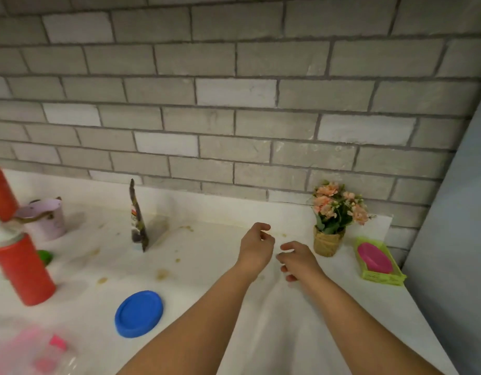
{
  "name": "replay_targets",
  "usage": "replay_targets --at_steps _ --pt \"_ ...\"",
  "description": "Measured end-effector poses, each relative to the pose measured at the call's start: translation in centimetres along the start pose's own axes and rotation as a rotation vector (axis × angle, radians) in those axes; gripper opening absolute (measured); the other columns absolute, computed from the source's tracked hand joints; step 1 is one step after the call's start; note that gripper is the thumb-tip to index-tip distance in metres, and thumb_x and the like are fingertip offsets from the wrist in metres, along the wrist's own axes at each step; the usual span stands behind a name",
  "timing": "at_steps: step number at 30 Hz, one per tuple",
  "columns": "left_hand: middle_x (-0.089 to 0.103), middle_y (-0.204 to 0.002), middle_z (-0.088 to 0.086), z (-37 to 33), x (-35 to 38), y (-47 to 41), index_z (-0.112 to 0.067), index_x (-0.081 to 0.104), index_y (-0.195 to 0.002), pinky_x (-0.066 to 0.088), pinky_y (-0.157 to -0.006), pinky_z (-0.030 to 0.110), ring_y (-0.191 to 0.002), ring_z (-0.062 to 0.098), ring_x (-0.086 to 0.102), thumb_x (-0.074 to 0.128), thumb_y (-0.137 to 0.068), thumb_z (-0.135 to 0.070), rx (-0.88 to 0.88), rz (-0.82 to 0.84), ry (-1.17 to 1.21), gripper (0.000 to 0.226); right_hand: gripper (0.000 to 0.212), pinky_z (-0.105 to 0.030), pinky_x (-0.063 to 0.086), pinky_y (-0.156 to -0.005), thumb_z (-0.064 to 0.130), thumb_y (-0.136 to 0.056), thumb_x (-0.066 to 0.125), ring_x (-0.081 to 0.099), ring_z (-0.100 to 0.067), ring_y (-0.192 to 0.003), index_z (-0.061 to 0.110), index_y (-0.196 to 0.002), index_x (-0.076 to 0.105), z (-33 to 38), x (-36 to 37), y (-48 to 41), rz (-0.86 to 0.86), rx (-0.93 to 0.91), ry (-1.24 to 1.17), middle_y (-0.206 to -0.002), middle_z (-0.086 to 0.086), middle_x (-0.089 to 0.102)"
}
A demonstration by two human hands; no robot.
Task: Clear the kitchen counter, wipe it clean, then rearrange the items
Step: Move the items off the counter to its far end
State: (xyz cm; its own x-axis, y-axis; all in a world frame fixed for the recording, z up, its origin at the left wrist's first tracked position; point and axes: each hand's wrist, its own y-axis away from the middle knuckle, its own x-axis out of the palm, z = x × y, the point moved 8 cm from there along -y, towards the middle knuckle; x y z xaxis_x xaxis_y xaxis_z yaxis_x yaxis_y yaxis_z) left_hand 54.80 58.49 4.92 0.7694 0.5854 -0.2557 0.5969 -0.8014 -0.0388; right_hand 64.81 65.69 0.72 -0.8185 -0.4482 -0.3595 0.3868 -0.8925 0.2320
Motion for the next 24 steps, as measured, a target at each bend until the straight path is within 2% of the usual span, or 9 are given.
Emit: replay_targets --at_steps 2,5,11,14,16,19,22,24 --pt "0.051 -0.085 -0.004 -0.3 -2.8 1.2 -0.016 0.052 -0.115 0.041 -0.060 0.018 -0.079 0.018 0.054 0.043 -0.089 -0.009 0.009 -0.031 -0.004 0.029 0.023 -0.025 0.044 -0.052 0.011 -0.086 0.055 0.056 -0.020 -0.072 0.016 -0.108 0.054 1.5 2.1 1.5 0.043 -0.025 0.006 -0.092 -0.009 0.060" --pt "0.049 -0.078 -0.006 -0.8 -7.2 3.0 -0.014 0.053 -0.114 0.040 -0.061 0.018 -0.075 0.017 0.052 0.043 -0.088 -0.007 0.026 -0.068 -0.012 0.029 0.024 -0.025 0.043 -0.053 0.010 -0.085 0.055 0.055 -0.019 -0.067 0.014 -0.108 0.056 3.9 5.2 3.9 0.088 -0.072 0.001 -0.085 -0.006 0.058" --pt "0.048 -0.076 -0.005 0.0 -15.7 7.0 -0.012 0.055 -0.113 0.041 -0.064 0.021 -0.079 0.019 0.051 0.046 -0.088 -0.007 0.040 -0.086 -0.056 0.028 0.021 -0.025 0.044 -0.052 0.011 -0.086 0.057 0.057 -0.017 -0.069 0.013 -0.107 0.058 7.7 11.2 9.3 0.112 -0.160 0.035 -0.095 -0.008 0.059" --pt "0.047 -0.074 -0.004 1.0 -20.4 8.6 -0.010 0.055 -0.112 0.041 -0.071 0.027 -0.078 0.019 0.051 0.047 -0.088 -0.006 0.035 -0.100 -0.075 0.026 0.018 -0.025 0.043 -0.052 0.011 -0.087 0.057 0.057 -0.018 -0.068 0.013 -0.104 0.059 8.8 14.5 11.9 0.126 -0.165 0.039 -0.091 -0.007 0.059" --pt "0.046 -0.074 -0.004 1.7 -23.2 9.2 -0.009 0.055 -0.111 0.041 -0.067 0.025 -0.075 0.018 0.050 0.047 -0.089 -0.006 0.024 -0.109 -0.066 0.024 0.015 -0.025 0.041 -0.051 0.011 -0.086 0.057 0.055 -0.017 -0.063 0.012 -0.101 0.059 9.3 16.5 13.3 0.139 -0.168 0.032 -0.085 -0.005 0.059" --pt "0.049 -0.082 0.000 2.7 -26.5 9.1 -0.010 0.054 -0.109 0.039 -0.062 0.024 -0.078 0.019 0.049 0.046 -0.089 -0.008 -0.017 -0.130 -0.041 0.022 0.013 -0.024 0.041 -0.050 0.011 -0.087 0.057 0.054 -0.016 -0.061 0.012 -0.099 0.059 10.0 18.6 14.4 0.146 -0.169 0.034 -0.078 -0.002 0.057" --pt "0.055 -0.098 0.007 3.6 -28.8 7.9 -0.015 0.054 -0.097 0.041 -0.071 0.027 -0.084 0.021 0.050 0.046 -0.088 -0.011 -0.051 -0.170 -0.040 0.013 0.010 -0.025 0.042 -0.050 0.012 -0.087 0.056 0.055 -0.016 -0.062 0.012 -0.097 0.060 11.3 19.6 14.1 0.136 -0.191 0.053 -0.076 -0.001 0.057" --pt "0.059 -0.102 0.009 4.1 -29.8 6.8 -0.016 0.054 -0.093 0.042 -0.072 0.029 -0.084 0.023 0.052 0.045 -0.089 -0.014 -0.069 -0.189 -0.038 0.010 0.008 -0.025 0.042 -0.050 0.012 -0.087 0.055 0.055 -0.016 -0.063 0.011 -0.094 0.060 12.2 20.0 13.4 0.131 -0.210 0.065 -0.076 -0.001 0.057"
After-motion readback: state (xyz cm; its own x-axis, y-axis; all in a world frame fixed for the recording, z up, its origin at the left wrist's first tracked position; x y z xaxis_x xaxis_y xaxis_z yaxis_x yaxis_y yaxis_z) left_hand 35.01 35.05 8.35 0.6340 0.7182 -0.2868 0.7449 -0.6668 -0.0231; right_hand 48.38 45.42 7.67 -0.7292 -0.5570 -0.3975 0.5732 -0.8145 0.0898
